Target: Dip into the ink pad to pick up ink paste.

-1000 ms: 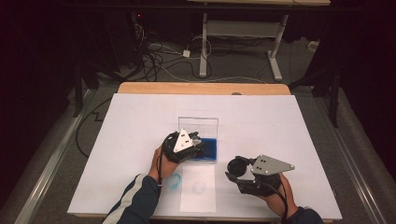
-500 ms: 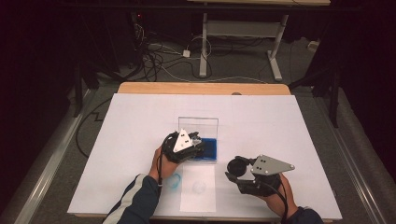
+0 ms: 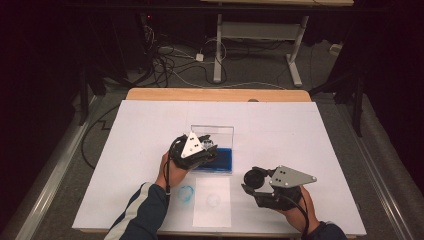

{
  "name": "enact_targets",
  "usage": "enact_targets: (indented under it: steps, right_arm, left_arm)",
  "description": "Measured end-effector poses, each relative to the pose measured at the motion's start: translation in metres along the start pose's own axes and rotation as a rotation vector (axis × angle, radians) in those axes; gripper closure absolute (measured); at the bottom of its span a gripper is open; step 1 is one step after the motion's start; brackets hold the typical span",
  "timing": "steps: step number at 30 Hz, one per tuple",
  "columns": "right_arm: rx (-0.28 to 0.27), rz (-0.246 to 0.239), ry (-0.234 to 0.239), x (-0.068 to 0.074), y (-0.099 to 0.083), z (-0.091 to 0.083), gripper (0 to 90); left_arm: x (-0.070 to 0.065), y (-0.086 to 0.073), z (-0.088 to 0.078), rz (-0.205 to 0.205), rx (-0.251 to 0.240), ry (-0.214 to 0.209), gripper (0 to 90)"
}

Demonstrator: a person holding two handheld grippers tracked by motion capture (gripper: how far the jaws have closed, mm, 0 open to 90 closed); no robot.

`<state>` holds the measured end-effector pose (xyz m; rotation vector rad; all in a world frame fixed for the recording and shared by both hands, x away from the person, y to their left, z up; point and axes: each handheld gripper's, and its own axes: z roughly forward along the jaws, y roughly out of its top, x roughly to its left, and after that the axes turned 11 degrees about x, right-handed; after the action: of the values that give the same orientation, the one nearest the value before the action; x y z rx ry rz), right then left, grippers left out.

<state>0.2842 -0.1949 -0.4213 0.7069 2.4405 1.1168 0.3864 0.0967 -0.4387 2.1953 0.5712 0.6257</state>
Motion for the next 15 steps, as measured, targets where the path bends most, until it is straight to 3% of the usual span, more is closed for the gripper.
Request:
enact_targets:
  steps: [12, 15]
  right_arm:
    - [0.005, -0.007, -0.002, 0.000, 0.000, 0.000, 38.7]
    - [0.003, -0.001, -0.003, 0.000, -0.001, 0.000, 38.7]
  left_arm:
    - [-0.004, -0.003, 0.011, 0.028, 0.056, 0.021, 55.2]
    - [-0.005, -0.006, 0.014, 0.013, 0.052, 0.015, 55.2]
